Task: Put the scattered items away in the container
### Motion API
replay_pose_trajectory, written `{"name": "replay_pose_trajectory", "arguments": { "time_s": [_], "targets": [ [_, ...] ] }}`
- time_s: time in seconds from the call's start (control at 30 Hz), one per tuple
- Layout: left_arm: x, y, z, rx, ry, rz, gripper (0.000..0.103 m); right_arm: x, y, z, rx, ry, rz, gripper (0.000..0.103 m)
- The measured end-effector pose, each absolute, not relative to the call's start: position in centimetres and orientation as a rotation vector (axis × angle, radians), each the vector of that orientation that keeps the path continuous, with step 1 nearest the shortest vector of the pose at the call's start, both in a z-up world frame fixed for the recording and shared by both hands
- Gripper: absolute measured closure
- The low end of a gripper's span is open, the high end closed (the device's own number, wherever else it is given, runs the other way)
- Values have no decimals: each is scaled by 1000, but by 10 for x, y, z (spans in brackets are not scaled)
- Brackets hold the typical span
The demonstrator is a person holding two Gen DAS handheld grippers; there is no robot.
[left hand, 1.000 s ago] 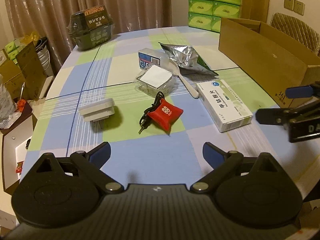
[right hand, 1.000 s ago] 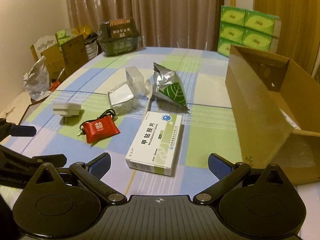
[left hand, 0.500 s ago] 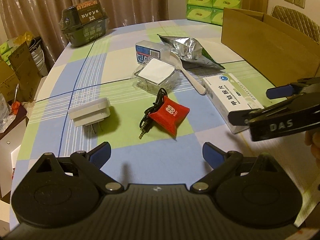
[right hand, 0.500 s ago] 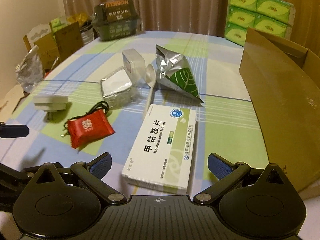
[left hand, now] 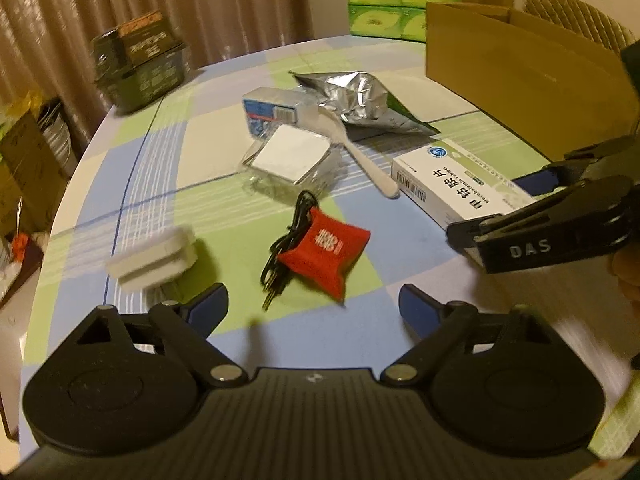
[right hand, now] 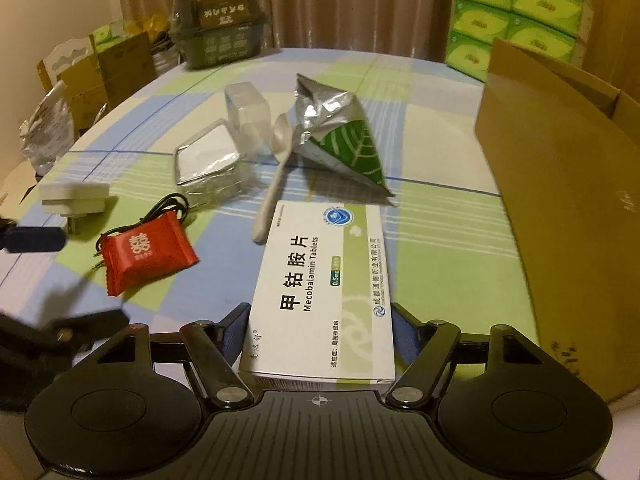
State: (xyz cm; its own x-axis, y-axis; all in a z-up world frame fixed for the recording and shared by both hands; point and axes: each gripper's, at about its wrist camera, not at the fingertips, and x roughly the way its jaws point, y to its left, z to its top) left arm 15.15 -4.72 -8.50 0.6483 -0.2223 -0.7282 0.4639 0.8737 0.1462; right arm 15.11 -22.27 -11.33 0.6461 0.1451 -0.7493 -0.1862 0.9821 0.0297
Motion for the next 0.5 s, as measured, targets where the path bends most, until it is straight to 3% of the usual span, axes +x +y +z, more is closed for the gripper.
{"name": "replay_pose_trajectory", "arguments": {
  "time_s": [0.23,0.5],
  "targets": [
    [164,-75,-92,490,732,-448,42,136,-249,-107,-18,851,146,34],
    [165,-85,-98,466,791,-496,55,122,-262,-101,13,840,136,34]
  ]
}}
